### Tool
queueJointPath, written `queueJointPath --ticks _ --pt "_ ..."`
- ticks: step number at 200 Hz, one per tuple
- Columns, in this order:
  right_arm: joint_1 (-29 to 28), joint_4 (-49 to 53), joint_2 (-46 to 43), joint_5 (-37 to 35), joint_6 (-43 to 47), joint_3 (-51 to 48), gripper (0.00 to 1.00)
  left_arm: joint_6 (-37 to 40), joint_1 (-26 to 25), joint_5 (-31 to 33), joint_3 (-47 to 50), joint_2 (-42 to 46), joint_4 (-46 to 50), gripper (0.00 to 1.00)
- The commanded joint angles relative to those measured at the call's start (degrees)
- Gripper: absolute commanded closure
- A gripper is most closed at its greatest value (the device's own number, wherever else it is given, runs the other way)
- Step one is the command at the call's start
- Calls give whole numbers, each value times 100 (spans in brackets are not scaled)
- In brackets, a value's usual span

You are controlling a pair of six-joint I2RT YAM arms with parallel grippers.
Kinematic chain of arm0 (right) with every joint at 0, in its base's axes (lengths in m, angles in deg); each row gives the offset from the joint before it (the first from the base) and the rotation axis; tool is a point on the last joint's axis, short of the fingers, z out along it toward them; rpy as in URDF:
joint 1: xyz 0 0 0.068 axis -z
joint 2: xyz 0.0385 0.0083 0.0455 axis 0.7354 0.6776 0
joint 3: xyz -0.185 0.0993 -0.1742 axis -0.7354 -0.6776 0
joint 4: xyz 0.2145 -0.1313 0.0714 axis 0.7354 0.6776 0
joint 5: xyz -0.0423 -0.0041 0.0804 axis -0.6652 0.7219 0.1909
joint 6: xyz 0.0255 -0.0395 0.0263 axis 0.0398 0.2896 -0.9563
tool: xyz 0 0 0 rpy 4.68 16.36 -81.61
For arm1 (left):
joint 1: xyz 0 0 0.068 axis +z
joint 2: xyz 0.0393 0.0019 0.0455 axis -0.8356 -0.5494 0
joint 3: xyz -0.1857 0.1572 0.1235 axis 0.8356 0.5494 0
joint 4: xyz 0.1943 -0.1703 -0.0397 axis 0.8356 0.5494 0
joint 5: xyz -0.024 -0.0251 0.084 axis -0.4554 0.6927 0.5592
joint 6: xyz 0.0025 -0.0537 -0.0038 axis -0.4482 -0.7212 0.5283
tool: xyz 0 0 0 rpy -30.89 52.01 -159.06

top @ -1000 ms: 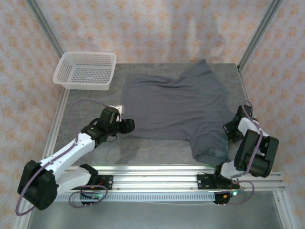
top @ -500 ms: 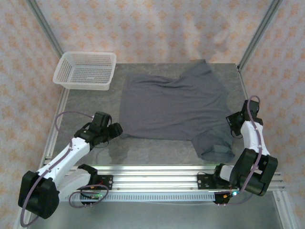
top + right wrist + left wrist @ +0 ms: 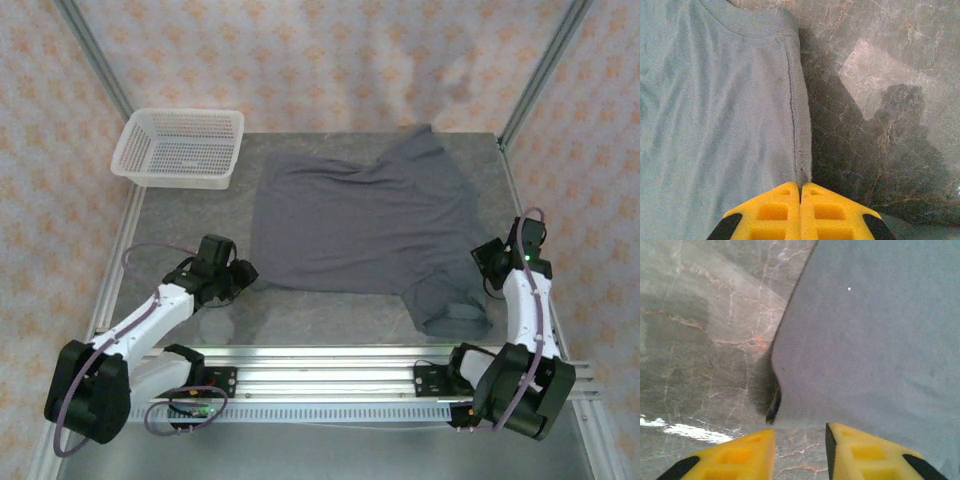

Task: Fold the inside-out t-shirt
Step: Fold the T-shirt at the center of the table.

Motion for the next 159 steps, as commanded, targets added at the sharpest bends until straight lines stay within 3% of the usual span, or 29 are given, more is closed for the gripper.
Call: queueJointPath --ticks 1,79,120,141,159 --pt "-15 223 -154 29 119 -146 100 -268 41 -99 173 33 -198 71" --pt "-13 127 -180 59 49 -252 100 -54 43 -457 147 -572 -748 71" --pt "-10 174 -128 41 62 -251 100 -30 48 -472 159 -791 -671 84" --pt "-9 185 -129 47 66 -268 100 80 43 -425 134 -829 -609 83" --pt "-14 163 -129 59 33 -292 100 188 46 -442 66 -962 -536 74"
